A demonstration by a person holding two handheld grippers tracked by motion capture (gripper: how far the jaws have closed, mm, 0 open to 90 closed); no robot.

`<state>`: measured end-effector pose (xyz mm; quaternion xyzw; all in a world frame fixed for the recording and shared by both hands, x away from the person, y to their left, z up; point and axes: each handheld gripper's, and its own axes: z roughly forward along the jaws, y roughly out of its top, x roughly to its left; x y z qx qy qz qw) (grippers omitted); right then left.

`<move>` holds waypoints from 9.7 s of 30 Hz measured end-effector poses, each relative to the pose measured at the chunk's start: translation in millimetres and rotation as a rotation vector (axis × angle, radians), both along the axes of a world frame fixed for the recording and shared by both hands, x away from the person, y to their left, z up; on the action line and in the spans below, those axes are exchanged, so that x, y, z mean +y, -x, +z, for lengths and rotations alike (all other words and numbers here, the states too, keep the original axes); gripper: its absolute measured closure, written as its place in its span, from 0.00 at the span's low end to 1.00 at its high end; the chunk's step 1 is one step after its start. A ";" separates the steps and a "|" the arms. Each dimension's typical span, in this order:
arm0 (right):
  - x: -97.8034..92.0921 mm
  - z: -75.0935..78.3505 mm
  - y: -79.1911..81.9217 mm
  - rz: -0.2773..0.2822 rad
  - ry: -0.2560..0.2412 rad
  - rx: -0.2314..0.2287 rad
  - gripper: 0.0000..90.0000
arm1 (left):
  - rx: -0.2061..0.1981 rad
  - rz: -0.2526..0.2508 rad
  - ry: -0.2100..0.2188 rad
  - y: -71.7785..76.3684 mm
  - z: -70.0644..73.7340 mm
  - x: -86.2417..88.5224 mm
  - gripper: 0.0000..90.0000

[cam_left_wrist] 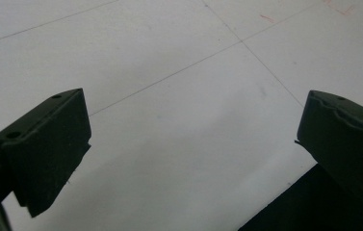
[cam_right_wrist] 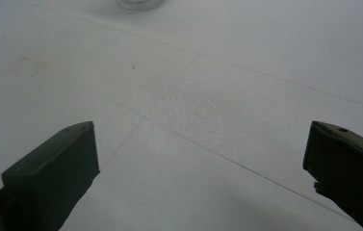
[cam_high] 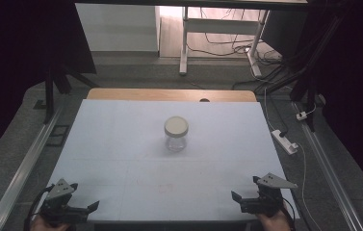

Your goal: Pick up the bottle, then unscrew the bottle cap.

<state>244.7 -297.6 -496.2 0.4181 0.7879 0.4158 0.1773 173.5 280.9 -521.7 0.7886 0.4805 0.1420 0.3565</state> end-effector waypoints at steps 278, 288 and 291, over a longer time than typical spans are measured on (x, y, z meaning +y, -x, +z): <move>51.7 31.1 -0.2 0.287 -0.110 -0.069 0.00 | -0.130 -0.632 0.053 -122.3 54.3 -187.3 0.09; 85.9 53.3 -10.8 0.382 -0.139 -0.103 0.00 | -0.134 -0.627 0.052 -122.9 54.1 -187.2 0.09; 94.8 56.8 -11.7 0.401 -0.142 -0.103 0.00 | -0.135 -0.628 0.050 -123.1 54.1 -187.4 0.09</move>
